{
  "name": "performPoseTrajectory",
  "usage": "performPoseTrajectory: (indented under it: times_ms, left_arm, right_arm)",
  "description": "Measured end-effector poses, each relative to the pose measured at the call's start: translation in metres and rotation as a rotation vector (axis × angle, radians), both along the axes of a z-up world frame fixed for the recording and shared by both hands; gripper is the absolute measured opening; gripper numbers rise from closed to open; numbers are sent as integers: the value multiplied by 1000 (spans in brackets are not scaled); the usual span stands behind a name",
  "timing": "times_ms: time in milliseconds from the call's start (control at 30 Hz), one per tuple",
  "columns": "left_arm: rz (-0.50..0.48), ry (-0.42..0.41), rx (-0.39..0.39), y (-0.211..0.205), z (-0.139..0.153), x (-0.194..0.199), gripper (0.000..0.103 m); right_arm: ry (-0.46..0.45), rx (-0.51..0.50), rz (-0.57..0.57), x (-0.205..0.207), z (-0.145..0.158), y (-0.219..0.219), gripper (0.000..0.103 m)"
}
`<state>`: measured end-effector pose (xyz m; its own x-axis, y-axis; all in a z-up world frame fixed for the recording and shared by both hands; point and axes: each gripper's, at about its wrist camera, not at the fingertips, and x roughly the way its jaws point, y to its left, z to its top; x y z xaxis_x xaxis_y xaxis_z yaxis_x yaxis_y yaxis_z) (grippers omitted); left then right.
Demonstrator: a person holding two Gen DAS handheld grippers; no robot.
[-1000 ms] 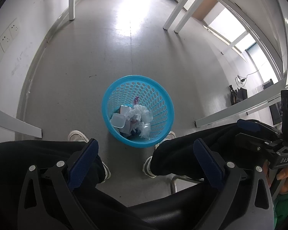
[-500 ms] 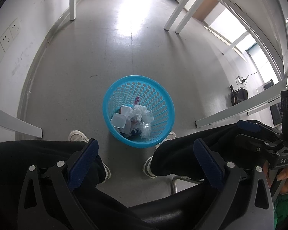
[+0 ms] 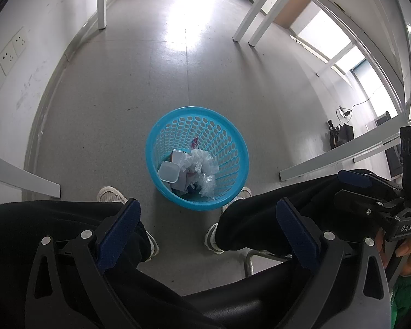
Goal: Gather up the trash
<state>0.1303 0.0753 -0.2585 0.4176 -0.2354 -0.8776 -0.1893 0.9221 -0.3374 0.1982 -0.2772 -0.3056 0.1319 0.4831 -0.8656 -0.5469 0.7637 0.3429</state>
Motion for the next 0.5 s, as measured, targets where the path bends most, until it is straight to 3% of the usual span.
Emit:
performPoseTrajectory:
  times_ms: [500]
  left_arm:
    - [1,3,2,0,0,1,97]
  right_arm:
    - [3,0,-1,1,-1,0,94]
